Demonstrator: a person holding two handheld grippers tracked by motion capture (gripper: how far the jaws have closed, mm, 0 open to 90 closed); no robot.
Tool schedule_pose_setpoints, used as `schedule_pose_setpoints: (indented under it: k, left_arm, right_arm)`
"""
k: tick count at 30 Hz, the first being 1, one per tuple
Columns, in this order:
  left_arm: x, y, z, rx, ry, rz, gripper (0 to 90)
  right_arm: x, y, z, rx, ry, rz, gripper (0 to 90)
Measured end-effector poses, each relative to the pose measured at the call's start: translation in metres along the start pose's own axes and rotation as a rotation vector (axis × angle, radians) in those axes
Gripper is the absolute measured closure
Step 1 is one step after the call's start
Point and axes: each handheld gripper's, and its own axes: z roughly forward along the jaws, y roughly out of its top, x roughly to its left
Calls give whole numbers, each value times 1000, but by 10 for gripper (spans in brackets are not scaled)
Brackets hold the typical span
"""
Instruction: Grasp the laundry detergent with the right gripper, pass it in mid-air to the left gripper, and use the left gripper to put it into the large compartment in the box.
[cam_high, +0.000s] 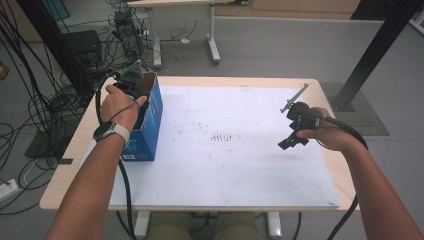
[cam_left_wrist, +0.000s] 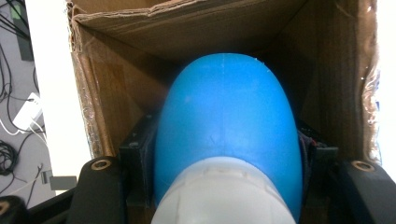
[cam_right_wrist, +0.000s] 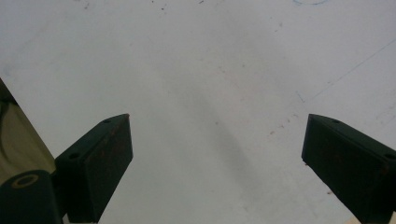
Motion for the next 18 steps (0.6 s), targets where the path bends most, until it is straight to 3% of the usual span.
schedule_pose_setpoints:
  k: [18]
  left_arm:
    - [0, -1, 0, 0, -1, 2, 376]
  right_arm:
    - [0, -1, -1, 1, -2, 0, 86]
